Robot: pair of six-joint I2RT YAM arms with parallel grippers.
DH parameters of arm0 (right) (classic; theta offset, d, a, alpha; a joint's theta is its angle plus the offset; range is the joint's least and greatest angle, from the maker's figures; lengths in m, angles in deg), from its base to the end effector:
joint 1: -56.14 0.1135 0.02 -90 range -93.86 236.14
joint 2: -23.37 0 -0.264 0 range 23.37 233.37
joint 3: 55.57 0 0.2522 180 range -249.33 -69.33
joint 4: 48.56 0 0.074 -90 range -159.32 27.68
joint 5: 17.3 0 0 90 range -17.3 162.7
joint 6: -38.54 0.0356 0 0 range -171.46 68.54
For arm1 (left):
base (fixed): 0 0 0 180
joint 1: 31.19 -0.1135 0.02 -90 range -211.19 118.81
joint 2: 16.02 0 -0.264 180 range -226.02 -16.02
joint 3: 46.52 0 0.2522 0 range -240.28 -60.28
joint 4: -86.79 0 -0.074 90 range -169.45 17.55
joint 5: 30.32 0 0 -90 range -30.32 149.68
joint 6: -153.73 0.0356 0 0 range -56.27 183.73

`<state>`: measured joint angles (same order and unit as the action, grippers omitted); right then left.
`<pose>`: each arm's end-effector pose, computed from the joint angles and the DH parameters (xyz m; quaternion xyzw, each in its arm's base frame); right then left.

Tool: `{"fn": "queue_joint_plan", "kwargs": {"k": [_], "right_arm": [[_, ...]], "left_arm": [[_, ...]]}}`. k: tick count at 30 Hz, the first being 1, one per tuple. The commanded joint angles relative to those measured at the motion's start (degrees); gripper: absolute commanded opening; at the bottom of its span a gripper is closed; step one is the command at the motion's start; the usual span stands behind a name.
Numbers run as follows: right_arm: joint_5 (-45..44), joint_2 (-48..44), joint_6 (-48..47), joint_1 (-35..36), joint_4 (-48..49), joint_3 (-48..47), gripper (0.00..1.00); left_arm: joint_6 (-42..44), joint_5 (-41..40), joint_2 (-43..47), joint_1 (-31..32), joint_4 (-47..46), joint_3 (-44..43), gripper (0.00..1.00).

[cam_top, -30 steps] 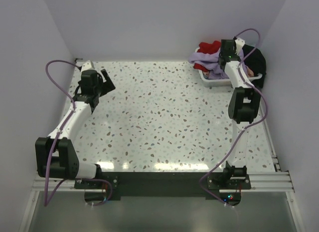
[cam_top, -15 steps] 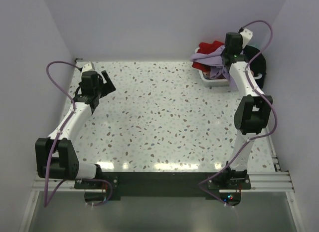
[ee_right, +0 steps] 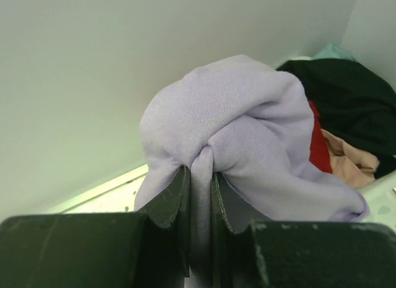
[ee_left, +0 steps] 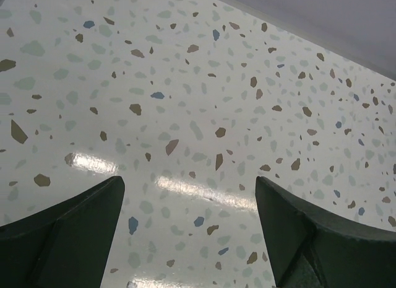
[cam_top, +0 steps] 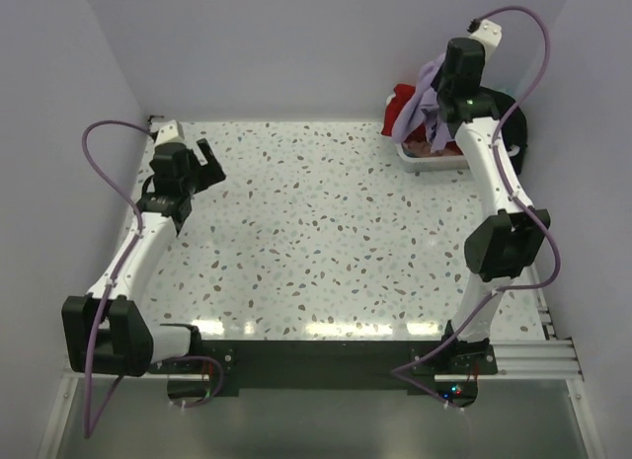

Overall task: Fold and stack the t-shirts
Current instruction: Grab the tshirt from the pile, then move the tshirt to the center of the board

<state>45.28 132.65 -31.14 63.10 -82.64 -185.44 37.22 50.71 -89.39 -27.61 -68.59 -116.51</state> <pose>0.4446 0.0378 0.4268 0.2345 0.7406 -0.0390 0.6284 0.2924 -0.0127 0.3003 -0.2093 0.8295 -0.0686 0.5133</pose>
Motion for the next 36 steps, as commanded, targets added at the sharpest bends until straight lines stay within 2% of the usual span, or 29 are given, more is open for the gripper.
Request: {"fn": "queue_joint_plan", "kwargs": {"k": [1,7,11,14,18,19,20,21,22,23,24,25,28,31,33,34,36], "right_arm": [[2.71,-6.96,-5.37,4.19,1.42,-5.26,0.0],[10.36,-11.8,-5.19,10.87,-4.11,-5.96,0.0],[12.03,-11.89,-5.73,20.0,-13.05,-13.67,0.0],[13.09,-13.12,-4.59,25.46,-15.19,-15.89,0.0],[15.2,-16.19,3.65,27.05,-15.54,-10.91,0.0],[15.03,-17.85,5.07,27.14,-15.72,-5.93,0.0],[14.16,-18.74,6.22,27.14,-15.81,-2.83,0.04],[13.8,-19.62,7.71,27.14,-15.63,0.85,0.35],[13.54,-20.58,8.24,27.05,-15.63,4.54,0.56],[12.58,-20.51,8.51,27.05,-17.46,10.5,0.71],[11.26,-20.07,8.6,27.05,-18.96,12.73,0.94],[10.64,-19.72,8.77,26.97,-20.54,16.58,0.99],[11.77,-19.18,9.83,27.05,-24.94,22.75,0.99],[13.79,-23.39,12.1,26.96,-23.64,33.82,0.99],[14.41,-27.33,13.34,27.05,-21.61,42.0,0.99],[14.76,-28.32,13.69,26.97,-21.26,46.37,0.99],[14.76,-31.03,14.57,26.97,-21.17,49.83,0.99]], "left_arm": [[2.95,0.8,4.45,0.47,-0.4,1.55,0.91],[4.97,1.94,10.85,0.56,2.06,4.72,0.91],[5.14,2.38,16.31,0.56,6.36,6.04,0.91],[4.97,2.29,21.23,0.56,8.3,7.09,0.9],[4.97,2.47,26.59,0.56,12.78,7.97,0.9],[4.79,2.38,27.21,0.56,13.57,8.15,0.9],[4.62,2.38,27.83,0.56,14.28,8.41,0.9],[4.36,2.55,28.88,0.56,15.59,8.76,0.9],[3.57,2.82,29.24,0.56,16.13,9.11,0.89],[3.13,2.99,29.68,0.56,16.48,9.38,0.89],[2.69,3.52,30.2,0.56,17.09,10.08,0.87],[1.9,5.09,30.3,0.56,17.1,10.35,0.85],[-0.29,8.52,30.12,0.64,17.27,12.01,0.81],[-3.28,10.72,30.03,2.31,16.31,14.12,0.76],[-5.39,10.82,30.03,5.82,14.47,16.31,0.74],[-7.75,10.56,29.77,9.92,13.68,17.02,0.73],[-10.49,9.15,28.11,15.91,11.4,18.51,0.72]]}}
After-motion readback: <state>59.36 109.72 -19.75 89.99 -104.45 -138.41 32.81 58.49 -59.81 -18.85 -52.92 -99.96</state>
